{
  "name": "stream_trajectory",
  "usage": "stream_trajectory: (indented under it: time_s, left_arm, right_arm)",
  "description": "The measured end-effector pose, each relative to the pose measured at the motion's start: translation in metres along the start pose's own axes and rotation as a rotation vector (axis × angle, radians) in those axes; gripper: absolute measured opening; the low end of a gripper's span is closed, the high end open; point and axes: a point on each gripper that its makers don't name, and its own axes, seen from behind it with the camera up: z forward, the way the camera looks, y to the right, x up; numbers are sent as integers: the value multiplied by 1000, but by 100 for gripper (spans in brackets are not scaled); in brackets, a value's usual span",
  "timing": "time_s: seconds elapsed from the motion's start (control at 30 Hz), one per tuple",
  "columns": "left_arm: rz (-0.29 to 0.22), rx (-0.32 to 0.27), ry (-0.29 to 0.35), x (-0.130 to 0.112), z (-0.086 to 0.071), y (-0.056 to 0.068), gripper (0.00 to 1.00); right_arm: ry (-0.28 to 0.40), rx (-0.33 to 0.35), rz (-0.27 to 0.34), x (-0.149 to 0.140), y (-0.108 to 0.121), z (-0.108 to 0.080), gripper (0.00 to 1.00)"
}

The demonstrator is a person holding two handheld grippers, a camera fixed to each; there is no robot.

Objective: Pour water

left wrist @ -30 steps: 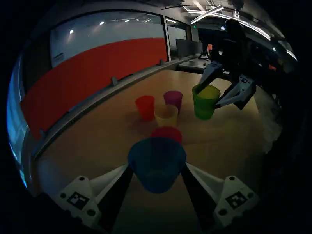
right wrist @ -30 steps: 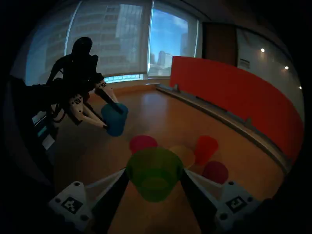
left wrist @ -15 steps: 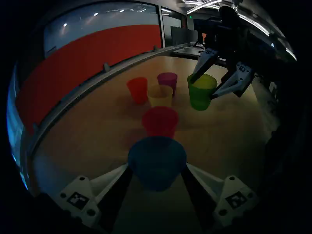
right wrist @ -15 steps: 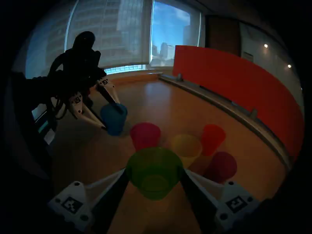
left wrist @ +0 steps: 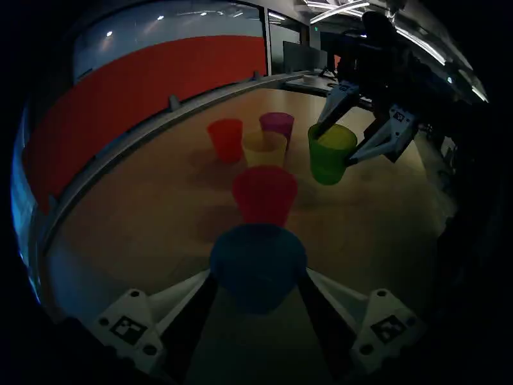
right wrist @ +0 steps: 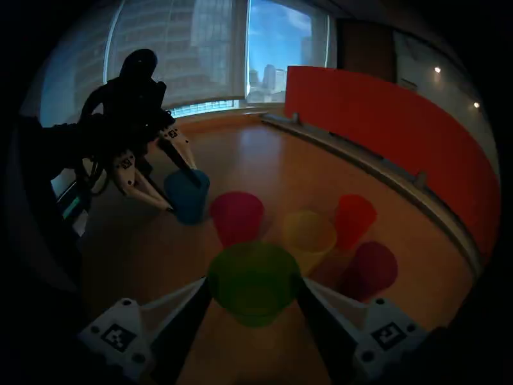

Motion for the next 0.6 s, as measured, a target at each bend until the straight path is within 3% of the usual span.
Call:
stream_trajectory:
  time_s: [0.6]
  left_arm:
    - [-36,-17,20,-11,5,1,85]
  right_arm:
    - [-18,2,17,-10,0,12,92]
